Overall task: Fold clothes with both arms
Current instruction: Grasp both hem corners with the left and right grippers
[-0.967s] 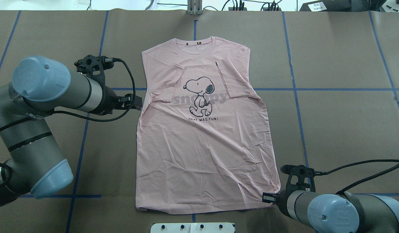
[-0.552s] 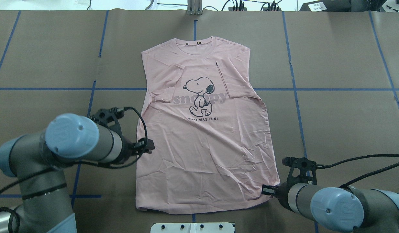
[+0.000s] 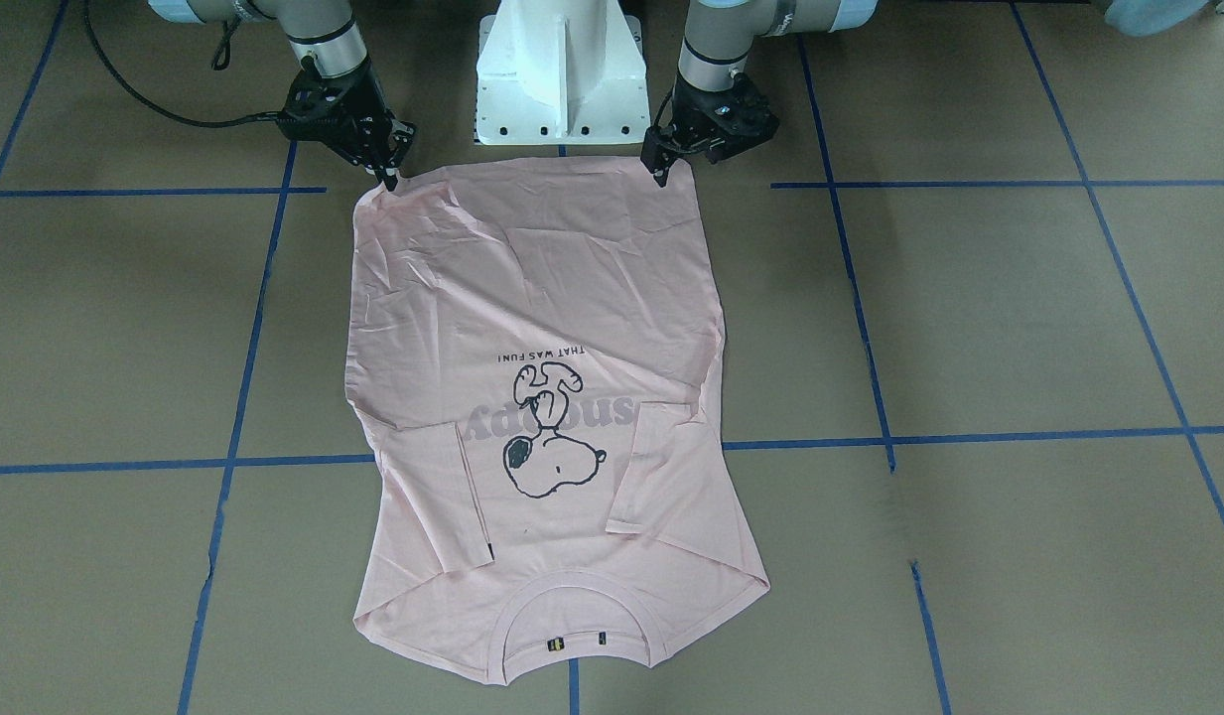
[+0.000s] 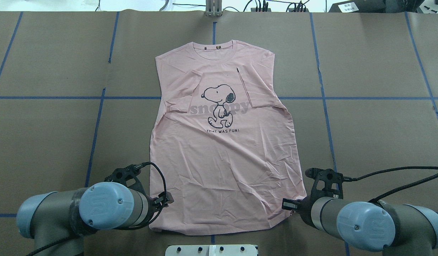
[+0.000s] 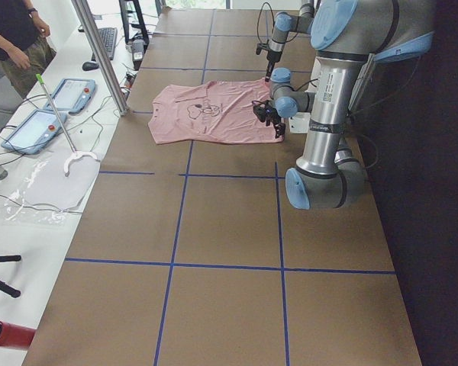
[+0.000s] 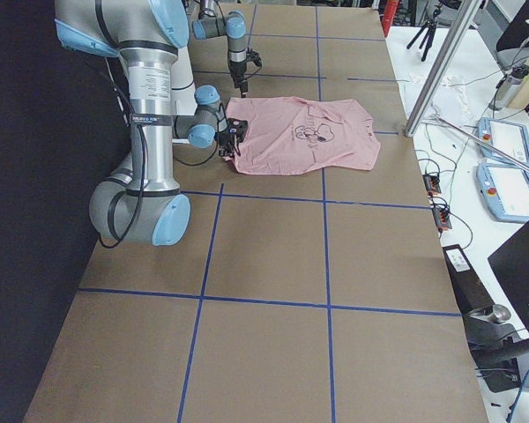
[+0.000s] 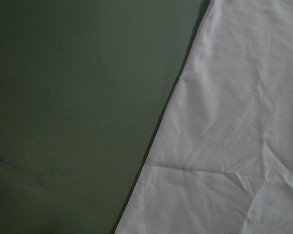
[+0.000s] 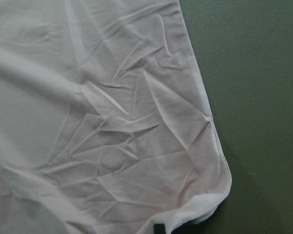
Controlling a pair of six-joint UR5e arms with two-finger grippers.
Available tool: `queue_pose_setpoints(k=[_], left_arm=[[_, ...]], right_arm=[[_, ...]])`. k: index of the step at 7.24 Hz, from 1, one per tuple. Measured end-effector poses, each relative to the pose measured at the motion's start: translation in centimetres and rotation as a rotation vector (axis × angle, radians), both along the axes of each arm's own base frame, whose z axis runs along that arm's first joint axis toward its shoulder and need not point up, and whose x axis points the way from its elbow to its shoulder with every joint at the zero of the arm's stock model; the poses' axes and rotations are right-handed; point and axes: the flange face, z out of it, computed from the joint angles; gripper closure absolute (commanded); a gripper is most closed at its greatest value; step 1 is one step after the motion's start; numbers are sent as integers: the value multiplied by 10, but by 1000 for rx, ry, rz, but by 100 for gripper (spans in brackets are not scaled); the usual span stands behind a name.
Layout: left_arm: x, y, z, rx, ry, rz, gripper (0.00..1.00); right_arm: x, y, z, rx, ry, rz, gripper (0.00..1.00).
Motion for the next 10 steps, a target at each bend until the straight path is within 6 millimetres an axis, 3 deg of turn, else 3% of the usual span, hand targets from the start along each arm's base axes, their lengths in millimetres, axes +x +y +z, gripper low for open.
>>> queue_pose_setpoints(k=[2, 4, 5, 6, 7, 8, 10], left_arm=[[18, 13, 15, -8, -36, 9, 14], [20, 14, 16, -9, -38, 11, 20], [19, 15, 15, -9, -36, 13, 34], [19, 15, 15, -10, -36, 13, 67], [20, 15, 15, -11, -37, 12, 92], [21, 15, 15, -11, -37, 12, 100], [20, 16, 12, -10, -30, 15, 100]], right_arm=[[0, 0, -1, 0, -1, 1, 100], [0, -2, -1, 0, -2, 3, 100], [0, -2, -1, -1, -2, 3, 100], [1, -3, -1, -2, -2, 4, 100], [1, -4, -1, -3, -2, 5, 100], [1, -4, -1, -3, -2, 6, 100], [2, -6, -1, -4, -2, 8, 100]])
